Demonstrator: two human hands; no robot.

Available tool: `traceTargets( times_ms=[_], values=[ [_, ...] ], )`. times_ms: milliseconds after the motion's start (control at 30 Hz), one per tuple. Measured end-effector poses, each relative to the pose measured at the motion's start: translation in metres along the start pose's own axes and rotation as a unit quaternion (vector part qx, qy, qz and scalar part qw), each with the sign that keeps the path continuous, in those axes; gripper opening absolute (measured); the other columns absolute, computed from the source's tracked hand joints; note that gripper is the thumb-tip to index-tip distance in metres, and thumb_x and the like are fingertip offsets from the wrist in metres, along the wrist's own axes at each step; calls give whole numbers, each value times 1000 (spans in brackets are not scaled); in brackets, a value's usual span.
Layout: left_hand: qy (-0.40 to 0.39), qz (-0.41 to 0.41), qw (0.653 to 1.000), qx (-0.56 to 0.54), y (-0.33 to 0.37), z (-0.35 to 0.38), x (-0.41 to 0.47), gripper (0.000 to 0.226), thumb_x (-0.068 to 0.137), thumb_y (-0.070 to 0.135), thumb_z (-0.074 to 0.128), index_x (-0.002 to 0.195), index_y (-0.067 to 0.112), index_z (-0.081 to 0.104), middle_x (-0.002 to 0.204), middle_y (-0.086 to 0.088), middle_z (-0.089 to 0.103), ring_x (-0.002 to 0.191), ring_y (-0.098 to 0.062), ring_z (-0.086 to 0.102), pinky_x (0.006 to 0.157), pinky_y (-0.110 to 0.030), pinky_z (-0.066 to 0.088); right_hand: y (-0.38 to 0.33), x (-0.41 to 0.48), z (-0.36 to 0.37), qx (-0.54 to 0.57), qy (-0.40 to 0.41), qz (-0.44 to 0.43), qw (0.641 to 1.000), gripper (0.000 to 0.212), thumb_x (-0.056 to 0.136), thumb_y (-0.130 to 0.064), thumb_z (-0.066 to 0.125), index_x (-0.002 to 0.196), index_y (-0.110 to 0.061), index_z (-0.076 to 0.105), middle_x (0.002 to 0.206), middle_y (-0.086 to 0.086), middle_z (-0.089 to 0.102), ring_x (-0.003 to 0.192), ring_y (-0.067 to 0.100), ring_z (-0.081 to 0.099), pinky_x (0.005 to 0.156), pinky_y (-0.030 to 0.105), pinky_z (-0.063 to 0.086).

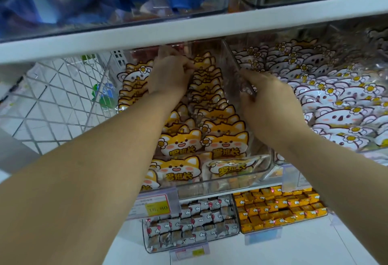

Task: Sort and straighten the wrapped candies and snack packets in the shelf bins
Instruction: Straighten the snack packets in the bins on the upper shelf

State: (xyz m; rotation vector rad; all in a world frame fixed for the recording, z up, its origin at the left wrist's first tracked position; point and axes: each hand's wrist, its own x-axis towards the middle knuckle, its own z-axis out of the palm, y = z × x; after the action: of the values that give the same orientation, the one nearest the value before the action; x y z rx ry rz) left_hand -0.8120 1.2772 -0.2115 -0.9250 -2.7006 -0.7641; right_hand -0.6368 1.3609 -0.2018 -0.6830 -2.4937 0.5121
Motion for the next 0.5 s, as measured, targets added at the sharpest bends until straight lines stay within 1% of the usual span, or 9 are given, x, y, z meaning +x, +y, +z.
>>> traceTargets(
  times_ms=[67,100,133,200,267,333,400,433,500],
  values=[
    [-4,8,1000,-3,-2,2,3,21,92,27,56,109,28,69,144,-4,36,126,-28,41,101,-38,41,1,1,1,1,0,0,1000,38,92,-15,46,129,-20,53,123,12,56,107,35,53,80,36,45],
    [-10,14,1000,-4,-4,2,5,22,92,27,56,109,28,69,146,-2,35,128,-28,40,102,-38,40,1,1,2,2,1,0,1000,39,92,-15,46,130,-20,52,124,12,56,107,35,53,81,37,45],
    [-14,26,1000,-1,-5,3,6,22,93,26,55,110,27,69,144,-1,39,127,-26,41,102,-37,39,1,2,2,2,1,0,1000,41,91,-15,46,131,-21,52,123,12,56,107,35,54,82,38,46],
    [-3,53,999,6,-5,6,6,23,94,24,52,111,25,68,134,2,50,121,-23,47,97,-33,40,1,2,1,0,1,-3,1000,42,90,-15,46,131,-22,52,120,13,57,105,36,54,80,39,47],
    [9,66,998,10,-4,7,4,27,96,21,48,117,27,65,130,2,55,119,-22,49,94,-33,40,1,1,1,-2,2,-4,1000,41,91,-14,46,130,-21,52,121,13,57,105,35,54,80,38,46],
    [-41,72,996,44,-3,8,3,40,98,15,40,129,34,54,136,-2,51,126,-25,45,98,-36,40,1,1,1,-6,3,-4,1000,41,92,-15,46,132,-21,51,123,13,56,107,35,53,80,37,45],
    [-108,70,988,86,-2,8,4,54,96,8,34,137,42,41,144,-8,41,133,-27,37,105,-41,37,0,1,1,-8,3,-3,1000,43,92,-16,46,134,-22,49,125,13,55,109,35,53,81,37,45],
    [-126,69,985,93,-1,6,5,57,95,6,33,139,43,38,147,-8,38,136,-26,34,107,-42,35,0,1,1,-8,3,-2,1000,43,92,-16,46,135,-23,48,126,12,55,109,34,53,80,36,45],
    [-134,69,986,74,2,3,4,60,93,1,34,141,36,37,150,-3,34,137,-23,31,109,-42,33,0,1,1,-12,2,0,1000,42,93,-16,45,135,-23,48,126,12,54,109,34,52,77,34,43]
  ],
)
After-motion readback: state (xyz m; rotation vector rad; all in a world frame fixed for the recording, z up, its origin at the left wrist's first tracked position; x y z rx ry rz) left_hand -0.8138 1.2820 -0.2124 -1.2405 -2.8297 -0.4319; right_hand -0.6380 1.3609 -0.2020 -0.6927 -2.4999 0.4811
